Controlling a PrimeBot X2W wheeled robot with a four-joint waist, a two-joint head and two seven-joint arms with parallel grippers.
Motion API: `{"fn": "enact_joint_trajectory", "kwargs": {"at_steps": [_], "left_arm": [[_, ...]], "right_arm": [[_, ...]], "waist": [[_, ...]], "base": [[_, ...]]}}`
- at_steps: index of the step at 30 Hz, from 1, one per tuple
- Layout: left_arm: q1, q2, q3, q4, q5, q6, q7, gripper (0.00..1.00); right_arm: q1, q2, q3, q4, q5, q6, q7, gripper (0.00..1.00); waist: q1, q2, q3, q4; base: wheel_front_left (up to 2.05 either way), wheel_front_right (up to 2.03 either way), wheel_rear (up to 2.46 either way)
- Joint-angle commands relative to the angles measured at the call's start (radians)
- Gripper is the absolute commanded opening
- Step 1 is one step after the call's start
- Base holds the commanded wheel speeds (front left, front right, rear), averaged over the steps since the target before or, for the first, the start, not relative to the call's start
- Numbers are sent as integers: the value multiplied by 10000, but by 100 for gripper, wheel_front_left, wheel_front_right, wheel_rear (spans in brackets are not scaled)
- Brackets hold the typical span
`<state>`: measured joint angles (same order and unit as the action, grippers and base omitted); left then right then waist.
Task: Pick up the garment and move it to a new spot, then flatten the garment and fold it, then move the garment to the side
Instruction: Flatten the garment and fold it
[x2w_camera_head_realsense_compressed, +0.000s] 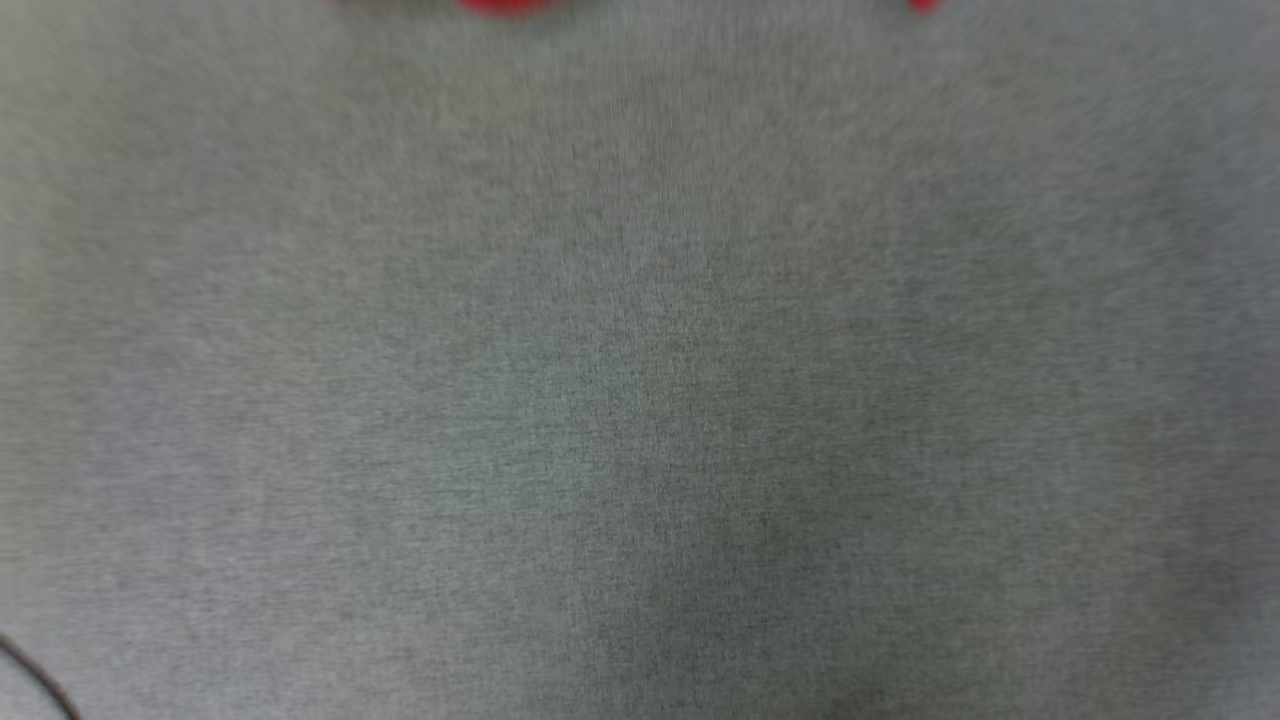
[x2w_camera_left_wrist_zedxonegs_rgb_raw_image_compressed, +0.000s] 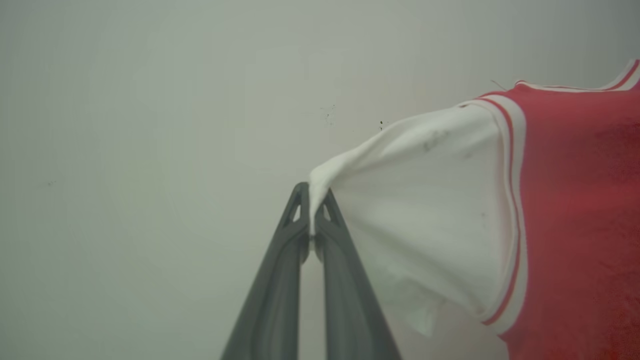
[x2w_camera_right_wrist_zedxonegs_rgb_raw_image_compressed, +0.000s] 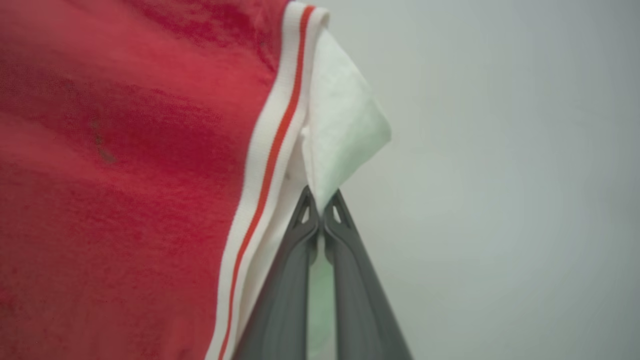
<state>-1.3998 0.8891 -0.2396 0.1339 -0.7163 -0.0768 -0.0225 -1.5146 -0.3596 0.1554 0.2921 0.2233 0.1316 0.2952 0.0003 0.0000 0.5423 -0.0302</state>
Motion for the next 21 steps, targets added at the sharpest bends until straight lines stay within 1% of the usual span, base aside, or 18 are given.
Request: {"fn": "enact_joint_trajectory", "kwargs": {"at_steps": [1,6,11,16,21], "left_arm": [[-221,-127,-58,190,74,-18,-86,0],[-2030,-794,-584,1939,556,-251,-626,0],[-2854,-1384,-1110,3324,887,-421,-1476,0],[-2398,-1756,-1746,4153,850,-498,-2041,0],[-1032,-2051,-2353,4207,559,-527,-2334,0]], "right_arm": [[-167,29,-65,177,-128,-17,-110,0],[-1360,539,-320,1702,-755,-17,-834,0],[-1807,787,-406,2696,-1087,-17,-1743,0],[-1182,871,-313,3510,-1159,-17,-2507,0],[-35,826,-237,4120,-866,-16,-3113,0]], "waist": [[-3,0,782,7],[-3,0,1429,90],[-3,0,1806,167],[-3,0,1756,232],[-3,0,1346,342]], "base": [[0,0,0],[0,0,0],[0,0,0],[0,0,0],[0,0,0]]}}
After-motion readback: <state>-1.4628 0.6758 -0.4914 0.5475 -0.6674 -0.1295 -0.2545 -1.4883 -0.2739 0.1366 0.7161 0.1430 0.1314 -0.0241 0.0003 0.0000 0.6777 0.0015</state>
